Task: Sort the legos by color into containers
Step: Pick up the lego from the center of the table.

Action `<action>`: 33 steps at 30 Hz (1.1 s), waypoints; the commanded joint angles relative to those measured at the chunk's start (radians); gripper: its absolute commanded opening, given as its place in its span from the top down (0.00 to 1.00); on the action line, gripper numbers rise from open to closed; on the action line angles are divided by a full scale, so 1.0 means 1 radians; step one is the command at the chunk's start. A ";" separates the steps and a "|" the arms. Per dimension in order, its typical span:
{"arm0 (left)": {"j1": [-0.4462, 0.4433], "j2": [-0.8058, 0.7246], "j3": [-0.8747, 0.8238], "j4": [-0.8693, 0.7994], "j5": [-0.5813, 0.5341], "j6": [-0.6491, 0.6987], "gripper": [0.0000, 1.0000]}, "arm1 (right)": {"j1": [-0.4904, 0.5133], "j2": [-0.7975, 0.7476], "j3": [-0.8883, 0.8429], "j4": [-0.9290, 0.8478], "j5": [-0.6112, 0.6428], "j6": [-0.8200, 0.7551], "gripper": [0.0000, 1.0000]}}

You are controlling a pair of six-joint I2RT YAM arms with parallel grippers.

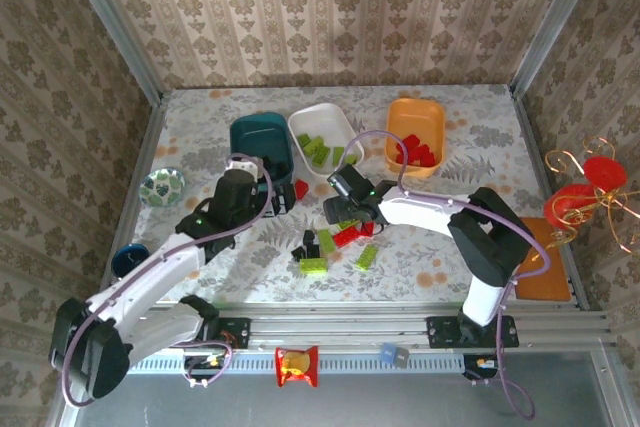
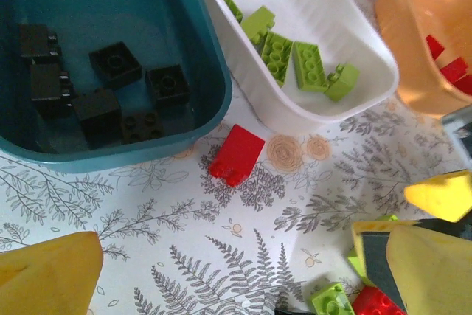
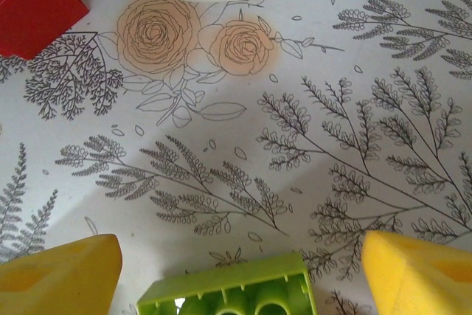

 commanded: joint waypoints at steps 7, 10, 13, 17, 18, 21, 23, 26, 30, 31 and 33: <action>0.005 -0.054 -0.062 -0.030 -0.042 -0.032 0.00 | 0.042 0.040 0.002 -0.075 0.021 -0.036 0.14; 0.005 -0.040 -0.063 -0.021 -0.037 -0.033 0.00 | 0.045 0.042 -0.014 -0.078 0.025 -0.027 0.14; 0.006 -0.030 -0.063 -0.015 -0.036 -0.030 0.00 | 0.045 0.046 -0.026 -0.087 0.037 -0.017 0.17; 0.008 -0.021 -0.065 -0.011 -0.031 -0.029 0.00 | 0.043 0.054 -0.040 -0.081 0.038 -0.014 0.24; 0.008 -0.018 -0.065 -0.011 -0.029 -0.029 0.00 | 0.043 0.055 -0.041 -0.077 0.035 -0.014 0.26; 0.008 -0.016 -0.066 -0.011 -0.030 -0.027 0.00 | 0.040 0.046 -0.046 -0.057 0.024 -0.020 0.35; 0.008 -0.019 -0.069 -0.009 -0.032 -0.027 0.00 | 0.040 0.019 -0.054 -0.033 0.015 -0.033 0.41; 0.009 -0.022 -0.071 -0.015 -0.036 -0.031 0.00 | 0.038 -0.063 -0.066 -0.010 0.014 -0.068 0.48; 0.011 -0.025 -0.075 -0.025 -0.030 -0.032 0.00 | 0.011 -0.192 -0.062 0.014 -0.007 -0.105 0.51; 0.011 -0.028 -0.079 -0.023 -0.028 -0.033 0.00 | 0.000 -0.209 -0.052 0.018 -0.018 -0.110 0.51; 0.011 -0.035 -0.096 -0.019 -0.026 -0.036 0.00 | -0.029 -0.213 0.007 0.010 -0.041 -0.121 0.51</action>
